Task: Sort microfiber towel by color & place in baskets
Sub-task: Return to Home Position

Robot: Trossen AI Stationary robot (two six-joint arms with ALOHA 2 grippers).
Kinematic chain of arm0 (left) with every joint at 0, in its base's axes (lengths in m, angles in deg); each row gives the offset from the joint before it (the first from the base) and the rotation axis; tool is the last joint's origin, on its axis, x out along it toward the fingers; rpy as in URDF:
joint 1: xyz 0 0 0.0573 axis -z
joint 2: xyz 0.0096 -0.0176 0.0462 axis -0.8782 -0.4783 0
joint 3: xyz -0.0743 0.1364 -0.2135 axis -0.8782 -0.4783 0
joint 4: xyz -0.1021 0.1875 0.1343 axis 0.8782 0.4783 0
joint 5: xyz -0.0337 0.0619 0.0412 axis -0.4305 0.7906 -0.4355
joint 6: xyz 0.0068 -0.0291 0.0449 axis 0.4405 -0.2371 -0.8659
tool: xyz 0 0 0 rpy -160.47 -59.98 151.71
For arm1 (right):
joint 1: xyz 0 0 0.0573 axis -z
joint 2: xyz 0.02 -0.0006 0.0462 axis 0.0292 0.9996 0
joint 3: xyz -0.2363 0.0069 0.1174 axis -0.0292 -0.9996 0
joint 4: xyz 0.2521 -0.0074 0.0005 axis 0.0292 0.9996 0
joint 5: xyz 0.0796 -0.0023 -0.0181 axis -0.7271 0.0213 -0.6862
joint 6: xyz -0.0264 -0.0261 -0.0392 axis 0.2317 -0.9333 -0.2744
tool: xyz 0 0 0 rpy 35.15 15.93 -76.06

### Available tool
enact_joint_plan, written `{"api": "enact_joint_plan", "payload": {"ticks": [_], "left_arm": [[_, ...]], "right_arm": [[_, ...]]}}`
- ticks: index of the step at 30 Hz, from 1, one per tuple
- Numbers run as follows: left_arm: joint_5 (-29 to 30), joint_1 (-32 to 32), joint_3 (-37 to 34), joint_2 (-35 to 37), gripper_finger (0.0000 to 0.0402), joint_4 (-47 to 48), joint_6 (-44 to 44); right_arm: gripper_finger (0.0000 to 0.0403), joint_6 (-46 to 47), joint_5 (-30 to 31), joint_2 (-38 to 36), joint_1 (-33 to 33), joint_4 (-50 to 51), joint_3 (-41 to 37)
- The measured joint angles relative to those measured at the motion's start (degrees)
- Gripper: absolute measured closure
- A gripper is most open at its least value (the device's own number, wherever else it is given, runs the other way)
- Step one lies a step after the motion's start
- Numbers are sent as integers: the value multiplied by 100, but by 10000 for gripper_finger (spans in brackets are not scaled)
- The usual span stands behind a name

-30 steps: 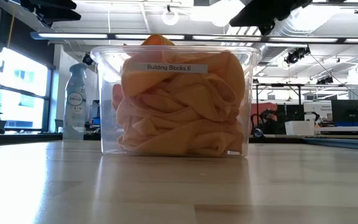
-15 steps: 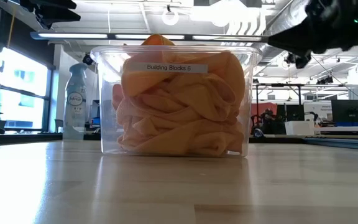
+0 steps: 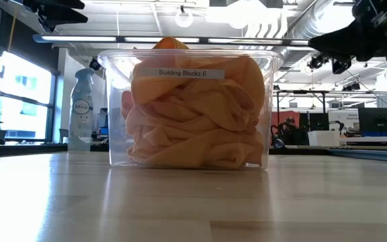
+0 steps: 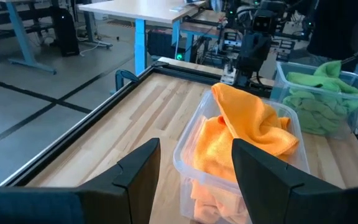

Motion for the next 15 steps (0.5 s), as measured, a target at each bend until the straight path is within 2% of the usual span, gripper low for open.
{"api": "enact_joint_plan", "payload": {"ticks": [7,15], "left_arm": [[1,0,0,0,213,-4,36],[11,1,0,1,213,-4,52]], "right_arm": [[403,26,-140,-464,0,1046,0],[403,186,-150,-667,132,1326,-272]]}}
